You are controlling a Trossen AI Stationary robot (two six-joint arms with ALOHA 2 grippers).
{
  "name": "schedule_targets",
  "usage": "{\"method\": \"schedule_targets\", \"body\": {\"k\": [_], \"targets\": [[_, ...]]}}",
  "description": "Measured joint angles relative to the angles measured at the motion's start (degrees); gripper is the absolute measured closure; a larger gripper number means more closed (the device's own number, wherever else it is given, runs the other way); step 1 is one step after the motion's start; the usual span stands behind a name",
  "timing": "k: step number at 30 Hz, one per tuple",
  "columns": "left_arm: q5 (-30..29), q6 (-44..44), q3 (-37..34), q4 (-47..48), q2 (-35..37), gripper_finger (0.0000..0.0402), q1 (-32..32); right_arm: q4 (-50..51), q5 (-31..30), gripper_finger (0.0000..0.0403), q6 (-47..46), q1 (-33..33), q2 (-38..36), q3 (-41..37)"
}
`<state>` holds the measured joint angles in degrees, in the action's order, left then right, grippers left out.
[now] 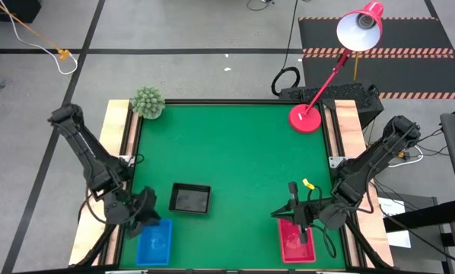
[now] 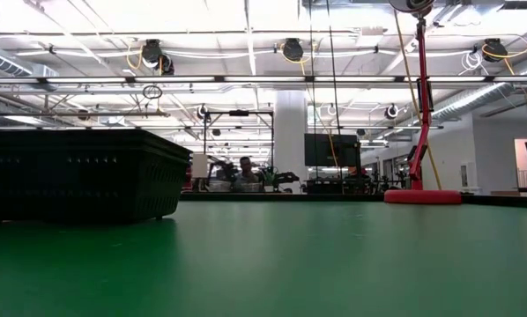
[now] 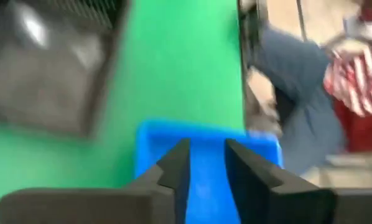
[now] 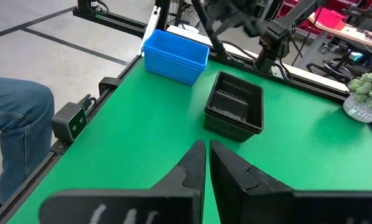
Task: Stack baskets by color
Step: Adjust the black bins
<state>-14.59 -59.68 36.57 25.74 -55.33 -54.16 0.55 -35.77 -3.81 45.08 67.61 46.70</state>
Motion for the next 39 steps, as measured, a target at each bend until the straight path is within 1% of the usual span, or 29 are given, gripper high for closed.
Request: {"method": "schedule_targets", "body": {"k": [3, 6, 7, 9, 12, 16, 18, 20, 23, 24, 26, 39], "targets": [[-7.9, 7.3, 2.3, 4.0, 0.0, 0.0334, 2.8, -1.2, 0.0, 0.039, 0.3, -0.5, 0.0, -1.3], [-15.0, 12.8, 2.5, 7.1, 0.0, 0.0362, 7.2, -3.2, 0.0, 0.039, 0.8, -2.0, 0.0, -2.9], [-16.4, 14.4, 2.2, 7.6, 0.0, 0.037, 9.2, -3.9, -0.1, 0.039, 1.1, -2.7, 0.0, -3.5], [-16.7, 17.4, 1.3, 8.8, -0.1, 0.0385, 13.3, -4.1, -0.1, 0.039, 1.2, -4.2, 0.0, -4.3], [-15.6, 21.4, 0.4, 9.3, -0.9, 0.0398, 19.9, -4.2, -0.1, 0.039, 0.9, -6.2, 0.0, -5.0], [-13.3, 26.3, 0.1, 9.4, -3.6, 0.0388, 28.3, -4.0, 0.0, 0.039, 1.5, -7.9, 0.0, -5.2], [-10.5, 28.5, 0.1, 9.7, -5.7, 0.0383, 32.3, -3.9, 0.2, 0.039, 1.7, -8.3, 0.0, -5.2], [-6.9, 29.8, 0.1, 10.9, -7.7, 0.0382, 35.7, -3.4, 1.8, 0.039, 1.7, -8.6, 0.0, -5.2], [0.2, 31.8, 0.0, 11.3, -10.5, 0.0381, 39.1, -2.3, 4.2, 0.039, 1.7, -8.7, 0.0, -5.2], [2.3, 32.5, 0.0, 11.3, -11.0, 0.0381, 39.7, -1.9, 4.5, 0.039, 1.7, -8.7, 0.0, -5.2], [4.3, 33.5, 0.0, 10.8, -11.7, 0.0381, 40.2, -1.4, 4.5, 0.039, 1.7, -8.7, 0.0, -5.2], [7.9, 32.5, 0.0, 10.7, -11.5, 0.038, 37.4, -1.6, 4.6, 0.039, 1.9, -8.7, 0.0, -5.2]]}}
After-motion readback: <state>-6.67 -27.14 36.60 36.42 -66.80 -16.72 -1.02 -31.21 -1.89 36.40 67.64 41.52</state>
